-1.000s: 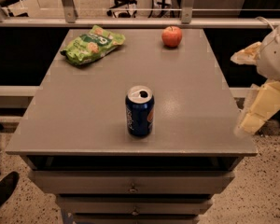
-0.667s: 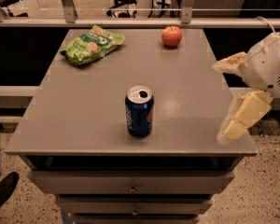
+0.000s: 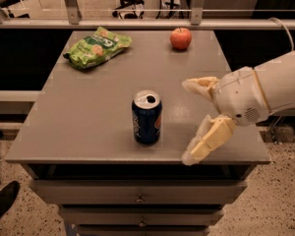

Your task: Pick pepsi can

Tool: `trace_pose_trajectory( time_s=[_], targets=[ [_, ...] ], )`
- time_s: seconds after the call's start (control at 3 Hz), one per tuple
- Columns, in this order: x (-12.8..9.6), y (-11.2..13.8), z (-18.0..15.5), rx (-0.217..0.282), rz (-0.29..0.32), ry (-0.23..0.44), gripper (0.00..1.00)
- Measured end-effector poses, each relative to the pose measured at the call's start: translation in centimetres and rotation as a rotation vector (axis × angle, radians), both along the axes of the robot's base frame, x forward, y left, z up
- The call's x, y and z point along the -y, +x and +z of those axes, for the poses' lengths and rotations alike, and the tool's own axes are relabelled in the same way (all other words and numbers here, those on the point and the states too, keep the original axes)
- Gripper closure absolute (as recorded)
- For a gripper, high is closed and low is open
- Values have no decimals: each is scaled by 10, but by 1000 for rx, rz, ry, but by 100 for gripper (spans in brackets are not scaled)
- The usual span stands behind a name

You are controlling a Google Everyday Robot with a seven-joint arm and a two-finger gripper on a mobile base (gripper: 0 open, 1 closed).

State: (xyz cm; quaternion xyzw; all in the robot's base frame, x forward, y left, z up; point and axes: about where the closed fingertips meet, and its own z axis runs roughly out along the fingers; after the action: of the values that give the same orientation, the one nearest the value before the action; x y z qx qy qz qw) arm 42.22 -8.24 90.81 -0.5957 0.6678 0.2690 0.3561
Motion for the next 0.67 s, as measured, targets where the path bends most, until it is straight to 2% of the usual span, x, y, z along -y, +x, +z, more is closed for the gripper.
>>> trace_pose_trajectory(
  time_s=[0.33, 0.67],
  targets=[
    [-27, 3, -6, 3, 25, 101, 0],
    [-57, 9, -15, -15, 41, 203, 0]
  ],
)
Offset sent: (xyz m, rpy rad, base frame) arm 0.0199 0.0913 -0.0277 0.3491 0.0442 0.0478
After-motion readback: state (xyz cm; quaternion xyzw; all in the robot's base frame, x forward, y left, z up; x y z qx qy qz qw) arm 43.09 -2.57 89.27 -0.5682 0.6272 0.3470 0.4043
